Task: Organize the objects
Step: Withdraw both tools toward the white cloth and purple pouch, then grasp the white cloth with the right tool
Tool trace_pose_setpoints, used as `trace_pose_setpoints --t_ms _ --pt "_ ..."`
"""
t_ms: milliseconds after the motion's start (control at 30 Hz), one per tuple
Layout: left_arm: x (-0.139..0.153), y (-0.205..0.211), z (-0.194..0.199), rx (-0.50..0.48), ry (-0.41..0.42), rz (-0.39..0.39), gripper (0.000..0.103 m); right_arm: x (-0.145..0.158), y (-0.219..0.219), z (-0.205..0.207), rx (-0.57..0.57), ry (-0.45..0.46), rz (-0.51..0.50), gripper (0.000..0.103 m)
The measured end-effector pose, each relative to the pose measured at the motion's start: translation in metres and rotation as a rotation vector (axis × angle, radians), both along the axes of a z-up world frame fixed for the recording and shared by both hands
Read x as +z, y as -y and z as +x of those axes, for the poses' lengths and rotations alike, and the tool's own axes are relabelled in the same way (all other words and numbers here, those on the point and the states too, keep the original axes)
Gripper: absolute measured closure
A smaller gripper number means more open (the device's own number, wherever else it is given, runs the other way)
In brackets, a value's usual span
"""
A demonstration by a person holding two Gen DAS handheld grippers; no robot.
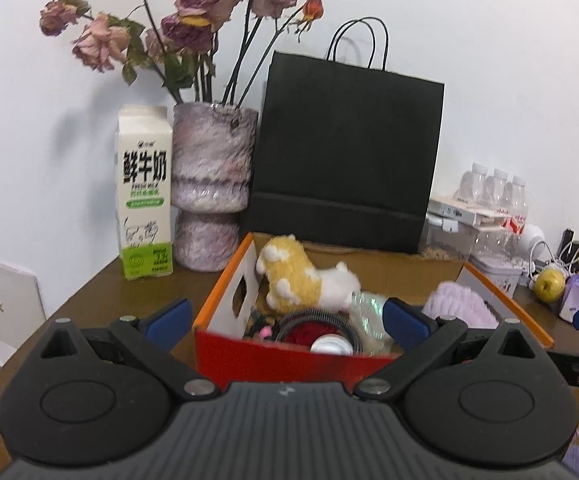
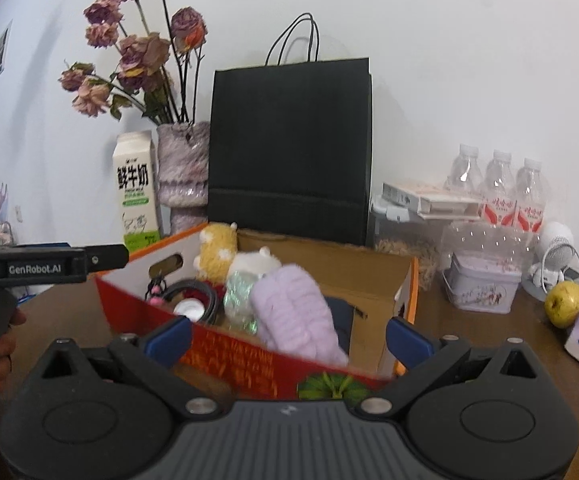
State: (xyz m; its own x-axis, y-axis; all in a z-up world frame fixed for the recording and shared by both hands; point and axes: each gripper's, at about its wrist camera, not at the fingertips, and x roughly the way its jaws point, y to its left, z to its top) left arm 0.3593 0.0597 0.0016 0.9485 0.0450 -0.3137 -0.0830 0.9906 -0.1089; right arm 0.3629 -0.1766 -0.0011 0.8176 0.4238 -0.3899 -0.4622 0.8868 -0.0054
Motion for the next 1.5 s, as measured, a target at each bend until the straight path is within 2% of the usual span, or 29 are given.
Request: trace_pose_setpoints --t_ms 300,1067,1500 --pt "-0.01 0.003 -0.032 -0.003 -0.055 0.011 0.0 -0.015 0.006 -0.037 0.049 -0.049 -0.054 0.0" --pt "-0.028 0.022 -0.11 -0.019 -0.128 0.018 0.0 -0.037 0.032 -0.114 0.014 -0.096 -0.025 0.0" --pt "-0.037 0.028 -0.129 -0.038 -0.173 0.026 0.0 -0.05 0.03 -0.126 -0.008 -0.123 -0.057 0.0"
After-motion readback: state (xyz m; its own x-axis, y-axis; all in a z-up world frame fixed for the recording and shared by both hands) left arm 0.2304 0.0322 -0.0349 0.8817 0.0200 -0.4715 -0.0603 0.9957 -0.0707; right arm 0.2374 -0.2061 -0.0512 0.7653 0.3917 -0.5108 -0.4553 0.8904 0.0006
